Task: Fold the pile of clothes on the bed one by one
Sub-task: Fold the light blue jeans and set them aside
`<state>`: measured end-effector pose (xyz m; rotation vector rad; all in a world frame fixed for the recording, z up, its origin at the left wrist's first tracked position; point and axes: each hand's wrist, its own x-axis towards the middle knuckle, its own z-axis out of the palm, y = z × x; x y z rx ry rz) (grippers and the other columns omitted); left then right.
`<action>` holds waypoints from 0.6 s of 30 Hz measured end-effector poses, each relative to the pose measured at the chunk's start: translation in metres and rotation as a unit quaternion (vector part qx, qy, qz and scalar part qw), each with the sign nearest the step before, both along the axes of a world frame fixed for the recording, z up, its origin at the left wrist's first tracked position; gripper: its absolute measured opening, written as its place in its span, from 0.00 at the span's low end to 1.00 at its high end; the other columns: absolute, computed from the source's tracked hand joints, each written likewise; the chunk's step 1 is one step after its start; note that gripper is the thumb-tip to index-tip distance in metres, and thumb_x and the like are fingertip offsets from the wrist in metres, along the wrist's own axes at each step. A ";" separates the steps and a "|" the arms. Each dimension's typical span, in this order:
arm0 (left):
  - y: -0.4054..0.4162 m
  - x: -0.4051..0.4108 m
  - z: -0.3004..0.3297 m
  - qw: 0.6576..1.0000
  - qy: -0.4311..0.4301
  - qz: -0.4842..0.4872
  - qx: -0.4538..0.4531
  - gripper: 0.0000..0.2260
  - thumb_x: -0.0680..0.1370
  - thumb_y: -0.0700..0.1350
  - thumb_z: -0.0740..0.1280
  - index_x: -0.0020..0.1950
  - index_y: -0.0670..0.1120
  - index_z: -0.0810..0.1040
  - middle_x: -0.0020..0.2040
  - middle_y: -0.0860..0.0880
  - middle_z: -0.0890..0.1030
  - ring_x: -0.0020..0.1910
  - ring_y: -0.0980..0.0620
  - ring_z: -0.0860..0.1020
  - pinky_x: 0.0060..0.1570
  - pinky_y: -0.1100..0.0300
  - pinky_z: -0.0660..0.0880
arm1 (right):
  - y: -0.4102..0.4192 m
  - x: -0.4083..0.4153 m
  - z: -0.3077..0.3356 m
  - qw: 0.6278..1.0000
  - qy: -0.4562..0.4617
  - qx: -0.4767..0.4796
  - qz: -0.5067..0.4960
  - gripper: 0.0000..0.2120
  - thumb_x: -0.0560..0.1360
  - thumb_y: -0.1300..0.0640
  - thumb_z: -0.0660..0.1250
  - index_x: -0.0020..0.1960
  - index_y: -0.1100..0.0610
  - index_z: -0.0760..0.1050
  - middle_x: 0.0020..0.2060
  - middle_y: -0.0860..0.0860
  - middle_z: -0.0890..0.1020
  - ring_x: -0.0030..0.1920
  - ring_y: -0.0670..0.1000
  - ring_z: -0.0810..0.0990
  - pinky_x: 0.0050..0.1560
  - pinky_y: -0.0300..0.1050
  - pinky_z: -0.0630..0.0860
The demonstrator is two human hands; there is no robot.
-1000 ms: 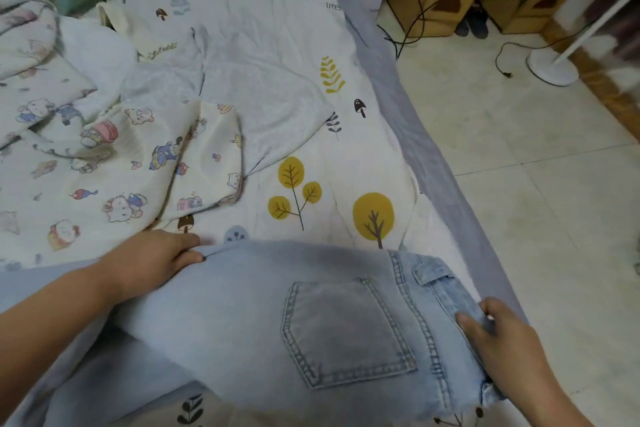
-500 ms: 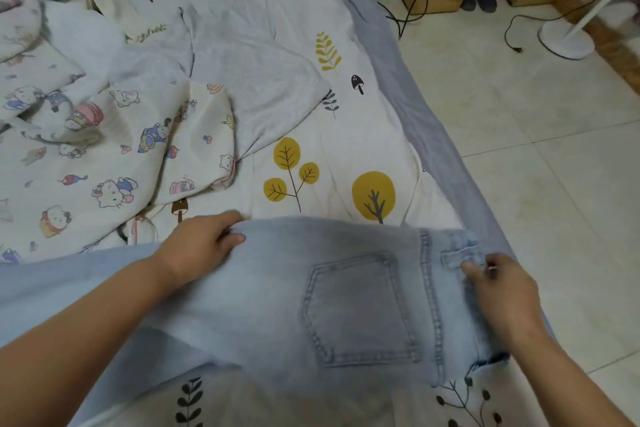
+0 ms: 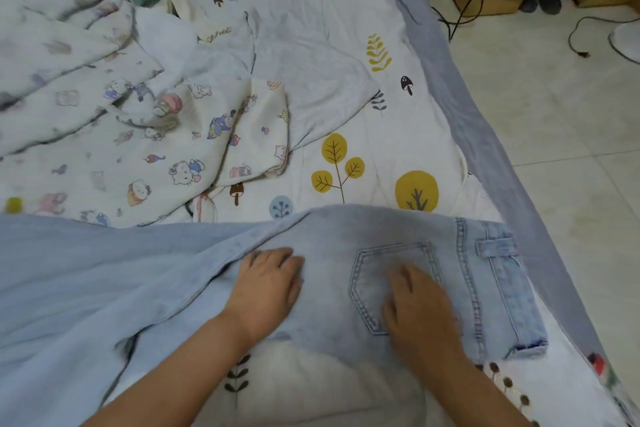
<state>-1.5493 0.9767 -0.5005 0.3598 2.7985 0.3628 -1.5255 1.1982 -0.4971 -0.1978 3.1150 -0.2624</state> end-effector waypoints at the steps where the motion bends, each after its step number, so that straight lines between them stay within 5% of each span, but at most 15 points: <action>1: -0.005 0.006 0.002 1.000 -0.018 0.014 0.021 0.15 0.77 0.47 0.64 0.63 0.46 0.77 0.63 0.46 0.76 0.62 0.47 0.75 0.63 0.53 0.65 | -0.008 0.007 0.001 1.000 -0.020 -0.009 0.020 0.21 0.54 0.64 0.81 0.45 0.65 0.81 0.41 0.62 0.82 0.38 0.62 0.82 0.34 0.54 0.79; 3: -0.018 0.023 0.009 0.998 -0.011 0.042 0.043 0.16 0.78 0.48 0.61 0.63 0.46 0.76 0.61 0.47 0.76 0.60 0.48 0.75 0.62 0.57 0.67 | -0.021 0.019 0.003 0.997 -0.043 -0.024 0.050 0.19 0.52 0.62 0.82 0.41 0.62 0.82 0.38 0.59 0.83 0.36 0.59 0.83 0.33 0.51 0.79; 7: -0.052 0.064 0.029 0.992 0.013 0.105 0.064 0.14 0.69 0.43 0.58 0.44 0.43 0.81 0.42 0.45 0.80 0.40 0.44 0.80 0.40 0.57 0.77 | -0.047 0.031 0.005 0.994 -0.015 -0.041 0.097 0.13 0.54 0.62 0.80 0.37 0.60 0.81 0.35 0.56 0.83 0.34 0.56 0.83 0.36 0.46 0.76; 9: -0.076 0.083 0.035 0.988 0.041 0.149 0.025 0.14 0.66 0.43 0.57 0.42 0.44 0.82 0.39 0.46 0.80 0.36 0.44 0.80 0.35 0.57 0.77 | -0.062 0.031 0.009 0.993 0.001 -0.042 0.108 0.09 0.56 0.61 0.74 0.36 0.60 0.81 0.35 0.55 0.82 0.33 0.56 0.82 0.38 0.47 0.74; 13: -0.126 0.117 0.035 0.965 0.002 0.235 -0.118 0.16 0.64 0.45 0.56 0.41 0.42 0.80 0.39 0.43 0.79 0.33 0.41 0.79 0.30 0.54 0.75 | -0.101 0.030 0.016 0.991 -0.005 -0.051 0.124 0.15 0.52 0.67 0.81 0.35 0.60 0.79 0.33 0.56 0.80 0.31 0.59 0.79 0.29 0.48 0.77; 15: -0.150 0.129 0.033 0.952 -0.028 0.268 -0.145 0.11 0.62 0.47 0.68 0.39 0.41 0.78 0.38 0.41 0.78 0.33 0.39 0.78 0.29 0.52 0.74 | -0.124 0.031 0.018 0.989 -0.010 -0.053 0.137 0.17 0.52 0.66 0.81 0.36 0.61 0.79 0.33 0.56 0.80 0.30 0.58 0.79 0.29 0.49 0.77; 18: -0.184 0.143 0.014 0.944 -0.072 0.285 -0.150 0.25 0.48 0.44 0.82 0.39 0.40 0.77 0.38 0.40 0.77 0.33 0.39 0.78 0.31 0.51 0.74 | -0.162 0.033 0.018 0.987 -0.010 -0.054 0.149 0.17 0.51 0.66 0.81 0.38 0.60 0.79 0.33 0.56 0.80 0.31 0.57 0.79 0.28 0.49 0.77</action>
